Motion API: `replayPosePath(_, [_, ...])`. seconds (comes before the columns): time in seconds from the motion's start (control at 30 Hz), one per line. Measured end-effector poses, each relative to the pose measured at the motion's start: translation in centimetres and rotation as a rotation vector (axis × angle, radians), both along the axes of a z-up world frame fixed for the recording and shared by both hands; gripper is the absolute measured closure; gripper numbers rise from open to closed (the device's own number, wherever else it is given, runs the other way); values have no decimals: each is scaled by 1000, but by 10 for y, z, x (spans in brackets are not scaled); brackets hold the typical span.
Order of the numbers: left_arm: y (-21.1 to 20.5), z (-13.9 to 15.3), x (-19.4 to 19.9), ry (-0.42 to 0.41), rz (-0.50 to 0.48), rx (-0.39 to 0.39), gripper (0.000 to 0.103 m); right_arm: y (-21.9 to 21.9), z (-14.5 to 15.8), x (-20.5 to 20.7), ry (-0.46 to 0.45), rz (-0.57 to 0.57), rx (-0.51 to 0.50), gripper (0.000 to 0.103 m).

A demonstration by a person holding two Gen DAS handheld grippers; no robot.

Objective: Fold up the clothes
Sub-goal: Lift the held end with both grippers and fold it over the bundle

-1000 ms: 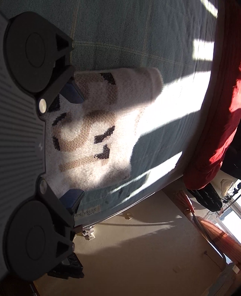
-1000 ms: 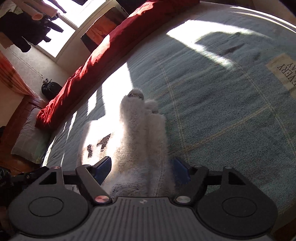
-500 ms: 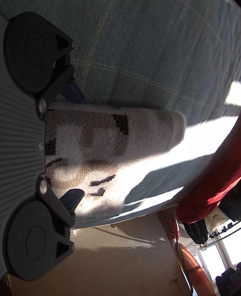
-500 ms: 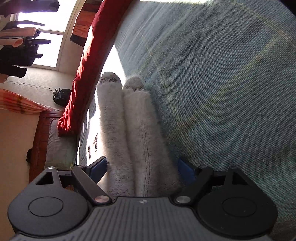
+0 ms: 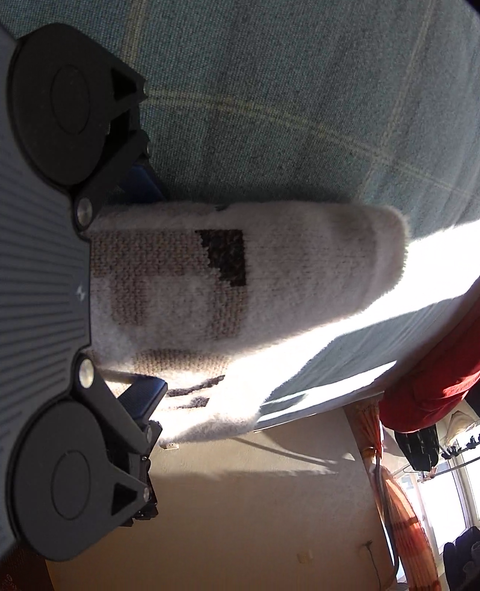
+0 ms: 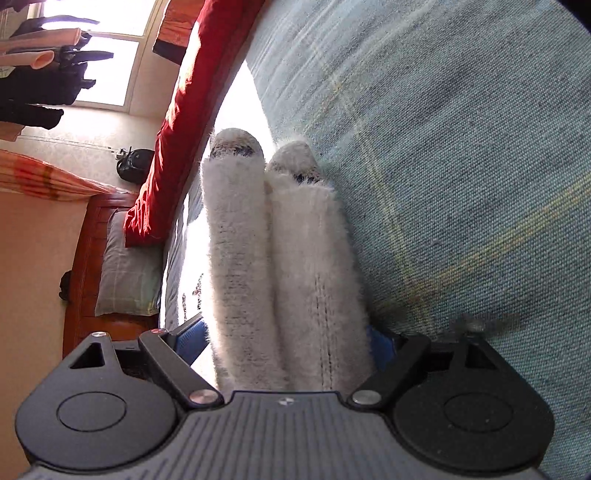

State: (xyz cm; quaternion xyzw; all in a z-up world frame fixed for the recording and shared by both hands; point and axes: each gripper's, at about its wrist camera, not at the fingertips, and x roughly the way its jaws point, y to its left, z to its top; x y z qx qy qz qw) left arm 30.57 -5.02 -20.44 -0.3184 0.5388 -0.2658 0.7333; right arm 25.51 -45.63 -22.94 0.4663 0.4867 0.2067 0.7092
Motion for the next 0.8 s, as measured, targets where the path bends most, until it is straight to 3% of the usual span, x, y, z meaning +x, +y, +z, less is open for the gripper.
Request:
replayPosePath(0.17, [4, -4, -12, 41, -64, -54, 5, 4, 3, -4, 2, 60, -2, 14])
replayPosePath(0.27, [4, -6, -18, 25, -103, -67, 5, 1, 2, -14, -7, 81, 16, 14])
replayPosePath(0.5, [-1, -9, -11, 48, -57, -86, 6, 8, -2, 12, 19, 97, 48, 13])
replayPosePath(0.8, [-9, -3, -11, 56, -21, -50, 15, 11, 9, -3, -10, 94, -15, 28])
